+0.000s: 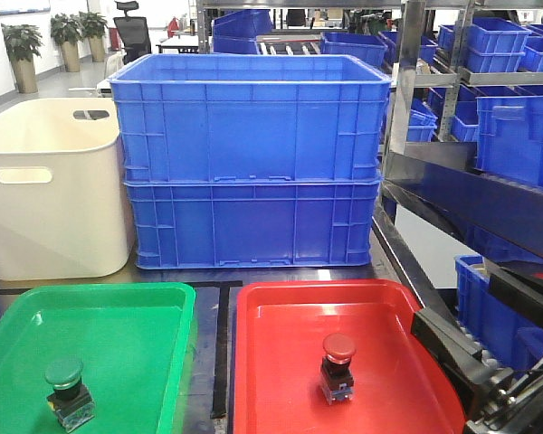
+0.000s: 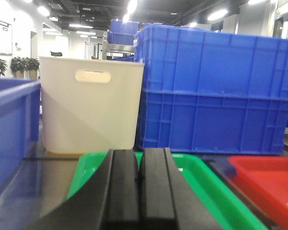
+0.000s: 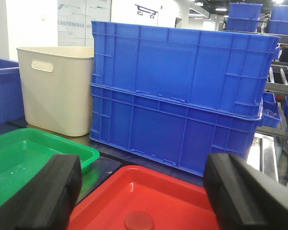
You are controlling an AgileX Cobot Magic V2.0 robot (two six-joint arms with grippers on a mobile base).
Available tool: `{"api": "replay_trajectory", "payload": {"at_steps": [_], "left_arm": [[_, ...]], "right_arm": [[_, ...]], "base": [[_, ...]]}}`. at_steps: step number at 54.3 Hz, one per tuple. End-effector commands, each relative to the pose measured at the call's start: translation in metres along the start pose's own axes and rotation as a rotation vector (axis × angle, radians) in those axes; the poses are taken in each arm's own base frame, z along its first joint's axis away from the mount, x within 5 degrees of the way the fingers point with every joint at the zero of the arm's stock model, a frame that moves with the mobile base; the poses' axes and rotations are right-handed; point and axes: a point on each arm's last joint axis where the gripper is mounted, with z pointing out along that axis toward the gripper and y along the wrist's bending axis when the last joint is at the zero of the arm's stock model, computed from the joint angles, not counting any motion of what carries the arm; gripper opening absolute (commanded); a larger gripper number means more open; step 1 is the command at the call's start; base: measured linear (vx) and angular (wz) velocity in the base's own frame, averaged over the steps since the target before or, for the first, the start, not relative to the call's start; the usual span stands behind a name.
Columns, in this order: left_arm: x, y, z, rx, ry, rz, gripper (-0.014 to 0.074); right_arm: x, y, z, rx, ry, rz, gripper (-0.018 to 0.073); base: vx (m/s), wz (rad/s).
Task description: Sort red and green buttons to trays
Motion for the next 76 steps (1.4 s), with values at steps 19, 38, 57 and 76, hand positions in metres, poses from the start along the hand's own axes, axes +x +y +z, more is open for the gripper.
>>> {"api": "replay_trajectory", "payload": {"at_steps": [19,38,57,76], "left_arm": [[0.032,0.004,-0.016,-0.006,0.012,0.006,-0.0007],[0.032,0.004,-0.016,-0.007,0.019,0.054,-0.0006],[0.032,0.004,-0.016,-0.006,0.017,0.054,-0.0006],[0.032,0.004,-0.016,-0.006,0.017,0.054,-0.0006]], "right_arm": [[-0.017,0.001,-0.001,-0.02,-0.099,-0.001,0.0585],[-0.017,0.001,-0.001,-0.021,-0.102,-0.001,0.0585],[-0.017,0.001,-0.001,-0.021,-0.102,-0.001,0.0585],[-0.017,0.001,-0.001,-0.021,-0.102,-0.001,0.0585]], "base": [[0.0,0.0],[0.0,0.0],[0.0,0.0],[0.0,0.0]]}}
